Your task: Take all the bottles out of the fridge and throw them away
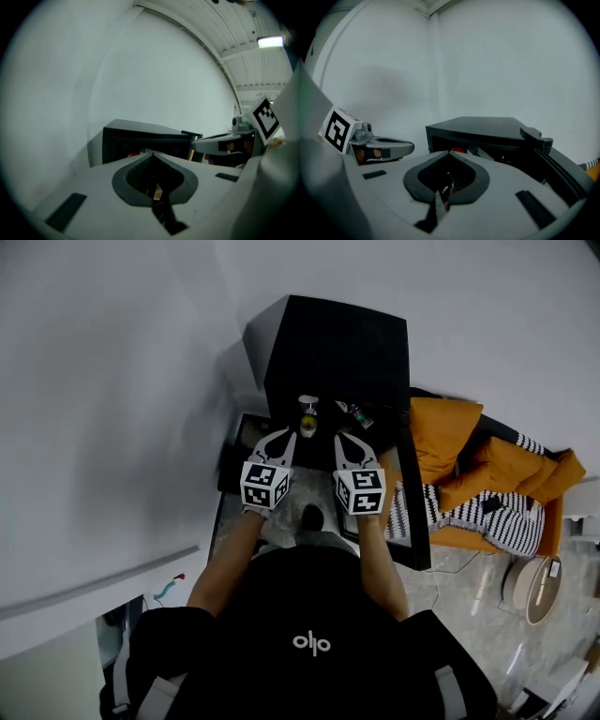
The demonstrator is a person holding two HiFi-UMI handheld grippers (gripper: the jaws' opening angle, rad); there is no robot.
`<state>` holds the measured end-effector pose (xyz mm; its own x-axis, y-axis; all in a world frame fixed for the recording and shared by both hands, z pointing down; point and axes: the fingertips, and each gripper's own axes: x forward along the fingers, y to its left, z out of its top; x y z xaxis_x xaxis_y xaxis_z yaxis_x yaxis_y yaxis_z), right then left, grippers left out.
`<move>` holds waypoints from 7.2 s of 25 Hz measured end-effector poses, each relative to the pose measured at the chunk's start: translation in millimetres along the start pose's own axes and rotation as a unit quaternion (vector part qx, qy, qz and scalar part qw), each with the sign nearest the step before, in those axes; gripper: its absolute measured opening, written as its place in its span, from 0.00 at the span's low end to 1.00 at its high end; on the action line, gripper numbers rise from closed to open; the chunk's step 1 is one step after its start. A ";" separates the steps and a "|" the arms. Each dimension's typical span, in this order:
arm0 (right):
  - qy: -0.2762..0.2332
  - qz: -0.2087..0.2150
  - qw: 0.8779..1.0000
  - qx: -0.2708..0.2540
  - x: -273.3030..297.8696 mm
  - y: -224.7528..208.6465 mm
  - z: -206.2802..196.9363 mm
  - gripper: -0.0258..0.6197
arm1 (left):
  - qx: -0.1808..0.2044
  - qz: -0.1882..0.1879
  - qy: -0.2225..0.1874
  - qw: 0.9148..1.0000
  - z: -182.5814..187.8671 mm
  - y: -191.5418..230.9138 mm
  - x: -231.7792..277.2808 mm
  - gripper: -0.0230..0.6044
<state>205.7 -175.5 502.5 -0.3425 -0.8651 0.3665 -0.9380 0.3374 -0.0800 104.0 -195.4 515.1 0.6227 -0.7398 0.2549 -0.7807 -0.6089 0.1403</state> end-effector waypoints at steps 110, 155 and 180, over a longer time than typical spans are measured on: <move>0.062 0.195 0.978 -0.041 -80.3 263.5 -120.1 0.04 | 0.000 0.268 0.046 0.962 -117.9 58.6 -308.3 0.28; 0.182 0.225 0.955 -0.062 272.5 214.3 -269.6 0.04 | -0.124 0.255 0.164 0.945 -344.3 276.2 -116.3 0.28; 0.244 0.219 0.944 -0.025 360.0 213.7 -428.2 0.04 | -0.200 0.245 0.209 0.925 -516.7 336.6 -49.0 0.28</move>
<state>-94.8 -255.8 1014.3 -0.6201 -0.3683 0.6927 -0.7037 0.6515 -0.2835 -215.8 -216.1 1044.2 0.1796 -0.6727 0.7178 -0.9726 -0.0121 0.2321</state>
